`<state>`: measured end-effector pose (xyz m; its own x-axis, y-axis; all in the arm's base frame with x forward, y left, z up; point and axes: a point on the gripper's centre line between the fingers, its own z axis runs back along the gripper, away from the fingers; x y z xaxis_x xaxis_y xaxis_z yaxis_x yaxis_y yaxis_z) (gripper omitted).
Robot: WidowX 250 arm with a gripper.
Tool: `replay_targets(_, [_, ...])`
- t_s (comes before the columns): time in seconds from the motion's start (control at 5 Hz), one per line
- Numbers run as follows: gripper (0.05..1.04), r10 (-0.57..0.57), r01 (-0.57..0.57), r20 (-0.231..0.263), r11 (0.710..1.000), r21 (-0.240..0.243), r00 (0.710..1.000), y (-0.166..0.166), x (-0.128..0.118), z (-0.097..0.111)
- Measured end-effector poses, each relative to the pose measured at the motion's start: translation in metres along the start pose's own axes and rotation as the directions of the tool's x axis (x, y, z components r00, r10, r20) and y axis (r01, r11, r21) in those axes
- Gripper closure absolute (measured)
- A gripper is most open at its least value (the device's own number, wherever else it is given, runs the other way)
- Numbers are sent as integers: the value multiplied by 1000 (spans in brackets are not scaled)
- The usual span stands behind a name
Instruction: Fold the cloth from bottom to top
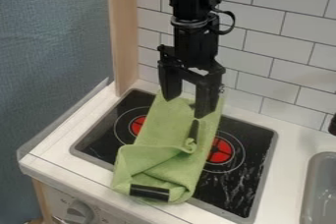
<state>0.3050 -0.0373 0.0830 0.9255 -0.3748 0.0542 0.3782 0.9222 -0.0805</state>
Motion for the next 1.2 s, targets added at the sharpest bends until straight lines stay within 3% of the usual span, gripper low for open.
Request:
replay_targets(0.4, [84,8,-8,-62,1000,6,998,-4,-10,-12])
replay_targets(0.6, [84,2,2,-81,999,47,997,-5,-21,-6])
replay_targets(1.0, [84,-153,157,-55,985,73,987,-31,-39,16])
replay_targets(1.2, [84,-354,359,-91,932,52,931,-37,-51,5])
